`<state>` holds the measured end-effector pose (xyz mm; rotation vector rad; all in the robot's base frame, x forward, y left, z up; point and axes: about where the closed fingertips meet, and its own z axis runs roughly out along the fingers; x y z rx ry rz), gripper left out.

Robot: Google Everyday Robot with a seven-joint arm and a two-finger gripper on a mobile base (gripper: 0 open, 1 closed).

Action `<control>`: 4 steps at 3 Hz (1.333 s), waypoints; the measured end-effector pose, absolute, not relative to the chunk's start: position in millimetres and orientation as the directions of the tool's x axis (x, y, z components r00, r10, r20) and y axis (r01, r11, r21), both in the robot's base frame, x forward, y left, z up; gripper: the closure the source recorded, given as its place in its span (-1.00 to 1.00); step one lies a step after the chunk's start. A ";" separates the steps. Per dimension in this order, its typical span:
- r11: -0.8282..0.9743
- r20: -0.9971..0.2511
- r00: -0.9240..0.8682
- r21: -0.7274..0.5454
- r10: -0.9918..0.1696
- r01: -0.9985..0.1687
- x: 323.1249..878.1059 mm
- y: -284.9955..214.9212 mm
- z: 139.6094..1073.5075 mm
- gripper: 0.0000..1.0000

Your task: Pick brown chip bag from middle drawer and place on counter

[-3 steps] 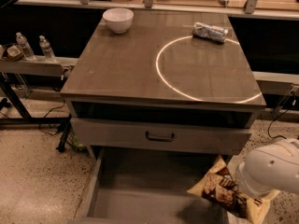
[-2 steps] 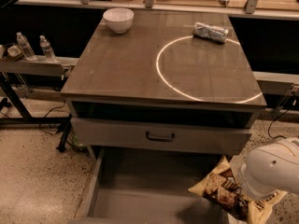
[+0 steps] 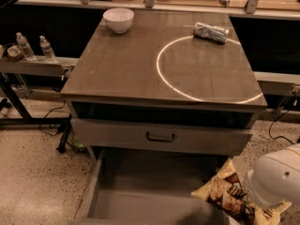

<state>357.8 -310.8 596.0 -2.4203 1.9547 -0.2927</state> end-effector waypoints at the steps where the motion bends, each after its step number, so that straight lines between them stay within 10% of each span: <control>1: -0.245 0.160 0.224 -0.131 -0.961 -0.960 319.7 -303.6 626.2 1.00; 4: -0.436 0.277 0.352 -0.353 -0.894 -0.828 337.6 -250.9 783.4 1.00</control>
Offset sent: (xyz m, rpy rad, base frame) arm -0.0797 0.0373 0.1242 -0.0902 -0.1538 0.1231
